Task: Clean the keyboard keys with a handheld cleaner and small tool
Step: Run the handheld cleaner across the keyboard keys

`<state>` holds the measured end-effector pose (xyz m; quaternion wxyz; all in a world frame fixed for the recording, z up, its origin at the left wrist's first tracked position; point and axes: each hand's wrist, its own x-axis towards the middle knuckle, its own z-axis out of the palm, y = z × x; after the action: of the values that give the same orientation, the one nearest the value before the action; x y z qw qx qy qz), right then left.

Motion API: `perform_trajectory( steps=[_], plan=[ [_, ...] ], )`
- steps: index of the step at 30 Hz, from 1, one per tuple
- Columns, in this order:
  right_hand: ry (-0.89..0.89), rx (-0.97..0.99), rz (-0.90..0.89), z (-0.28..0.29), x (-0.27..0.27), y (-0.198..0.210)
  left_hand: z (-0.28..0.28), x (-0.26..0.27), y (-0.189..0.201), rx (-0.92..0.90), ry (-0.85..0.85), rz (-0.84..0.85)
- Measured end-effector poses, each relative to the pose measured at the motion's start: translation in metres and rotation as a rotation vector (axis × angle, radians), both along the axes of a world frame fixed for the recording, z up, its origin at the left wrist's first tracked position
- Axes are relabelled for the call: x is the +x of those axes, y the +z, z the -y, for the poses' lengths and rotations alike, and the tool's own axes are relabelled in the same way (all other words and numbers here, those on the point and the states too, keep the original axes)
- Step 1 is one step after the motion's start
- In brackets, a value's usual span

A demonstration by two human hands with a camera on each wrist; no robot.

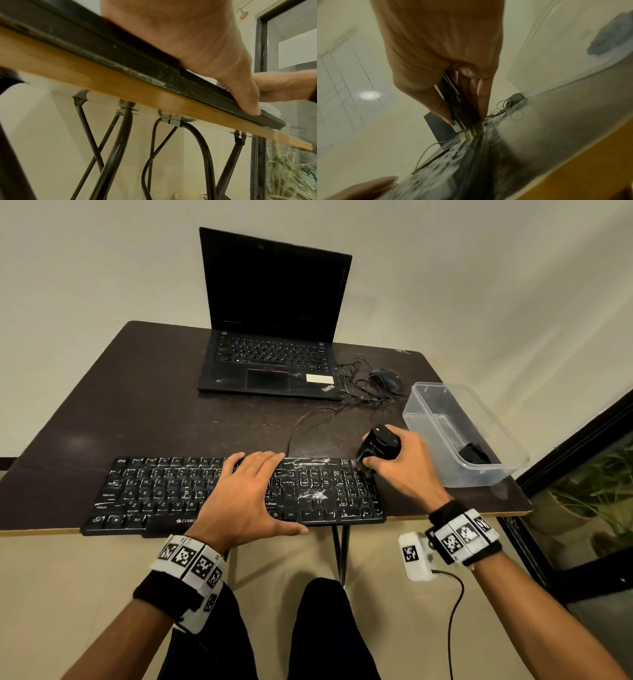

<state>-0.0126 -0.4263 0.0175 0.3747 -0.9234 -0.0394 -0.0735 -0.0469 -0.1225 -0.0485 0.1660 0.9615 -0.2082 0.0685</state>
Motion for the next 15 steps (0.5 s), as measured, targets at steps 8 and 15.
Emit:
perform_trajectory(
  steps=[8, 15],
  plan=[
    [-0.006, -0.086, -0.001, -0.007, 0.0076, 0.005, 0.0004, -0.0006, 0.0014, -0.013, 0.004, -0.011],
    [-0.028, -0.072, -0.012, -0.0066, 0.0059, 0.006, 0.0011, -0.0005, 0.0019, -0.025, 0.003, -0.008]
  ],
)
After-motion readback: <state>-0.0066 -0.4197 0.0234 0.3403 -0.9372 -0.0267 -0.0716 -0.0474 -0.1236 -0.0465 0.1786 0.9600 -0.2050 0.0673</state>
